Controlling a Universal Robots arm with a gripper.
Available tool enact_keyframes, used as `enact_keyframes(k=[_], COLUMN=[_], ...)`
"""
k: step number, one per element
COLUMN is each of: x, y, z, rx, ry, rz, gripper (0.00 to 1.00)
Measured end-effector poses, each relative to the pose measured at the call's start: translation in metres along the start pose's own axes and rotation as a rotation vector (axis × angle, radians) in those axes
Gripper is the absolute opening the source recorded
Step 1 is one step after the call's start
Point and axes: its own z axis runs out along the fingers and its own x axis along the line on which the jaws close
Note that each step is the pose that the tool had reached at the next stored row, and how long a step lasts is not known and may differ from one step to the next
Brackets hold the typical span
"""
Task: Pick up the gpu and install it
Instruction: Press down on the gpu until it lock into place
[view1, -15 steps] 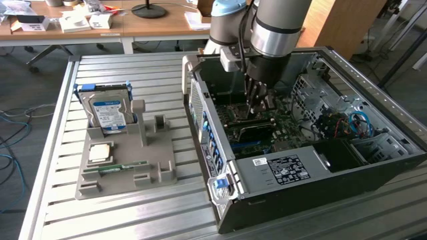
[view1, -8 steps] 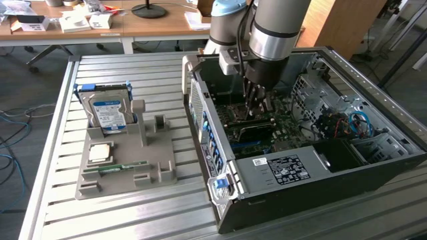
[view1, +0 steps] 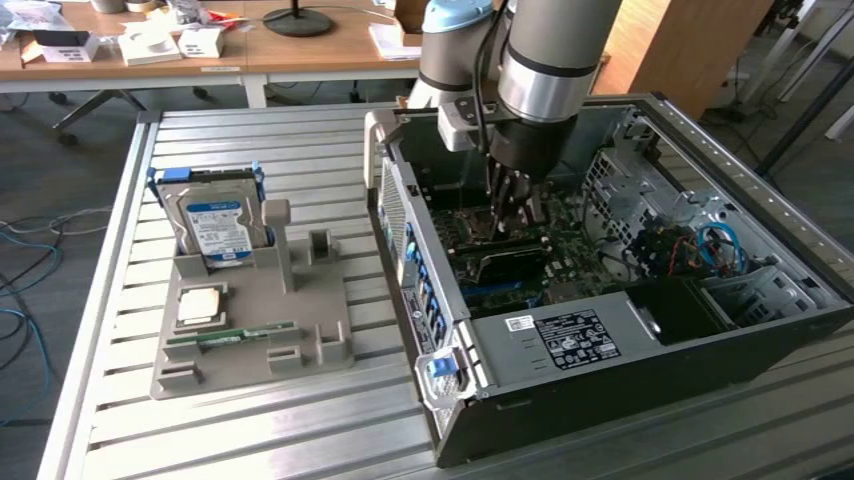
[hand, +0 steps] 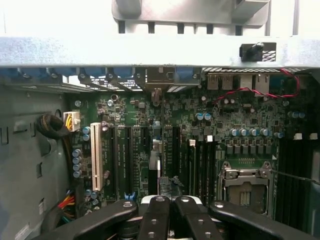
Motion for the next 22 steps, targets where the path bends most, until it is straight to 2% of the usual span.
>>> enact_keyframes(k=[10, 16, 22], x=[0.0001, 0.0002, 0.0002], y=[0.0001, 0.0004, 0.0004], z=[0.0037, 0.0092, 0.0094], rx=[-0.0002, -0.0001, -0.0002], ry=[0.0003, 0.0002, 0.0003], rz=[0.000, 0.000, 0.000], gripper=[0.11, 0.11, 0.11])
